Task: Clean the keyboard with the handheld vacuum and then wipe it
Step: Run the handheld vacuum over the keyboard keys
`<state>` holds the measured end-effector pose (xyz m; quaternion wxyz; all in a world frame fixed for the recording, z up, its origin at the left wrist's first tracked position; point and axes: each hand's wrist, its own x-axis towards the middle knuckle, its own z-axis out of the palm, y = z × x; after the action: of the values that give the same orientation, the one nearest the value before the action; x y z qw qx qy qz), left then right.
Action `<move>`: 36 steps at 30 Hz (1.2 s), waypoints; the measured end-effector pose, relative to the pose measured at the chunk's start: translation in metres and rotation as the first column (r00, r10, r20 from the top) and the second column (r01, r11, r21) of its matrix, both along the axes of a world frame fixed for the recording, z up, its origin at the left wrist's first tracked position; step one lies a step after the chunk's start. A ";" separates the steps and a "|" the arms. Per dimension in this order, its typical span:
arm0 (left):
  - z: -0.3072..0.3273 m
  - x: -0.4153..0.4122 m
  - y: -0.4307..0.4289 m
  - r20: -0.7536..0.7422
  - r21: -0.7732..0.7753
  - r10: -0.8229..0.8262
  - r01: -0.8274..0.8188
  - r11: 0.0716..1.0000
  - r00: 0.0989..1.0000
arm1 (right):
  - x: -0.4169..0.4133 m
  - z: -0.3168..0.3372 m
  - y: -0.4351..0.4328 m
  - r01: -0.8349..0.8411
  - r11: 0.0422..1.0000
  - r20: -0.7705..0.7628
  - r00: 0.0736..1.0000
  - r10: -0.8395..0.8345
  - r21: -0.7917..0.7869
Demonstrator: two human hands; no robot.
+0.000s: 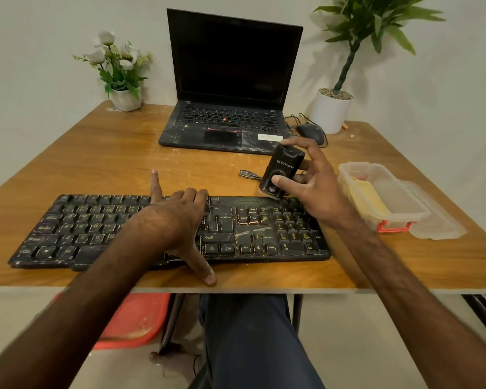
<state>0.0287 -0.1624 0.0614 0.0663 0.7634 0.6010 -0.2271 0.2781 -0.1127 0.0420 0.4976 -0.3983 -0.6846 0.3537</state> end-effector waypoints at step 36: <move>-0.006 -0.006 -0.001 0.078 0.018 -0.012 0.010 1.000 0.997 | -0.006 0.009 -0.041 0.013 0.989 -0.175 0.984 -0.038 -0.145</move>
<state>0.0226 -0.1635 0.0559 0.0816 0.7756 0.5957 -0.1922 0.2719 -0.1534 0.0508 0.5312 -0.4086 -0.6052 0.4296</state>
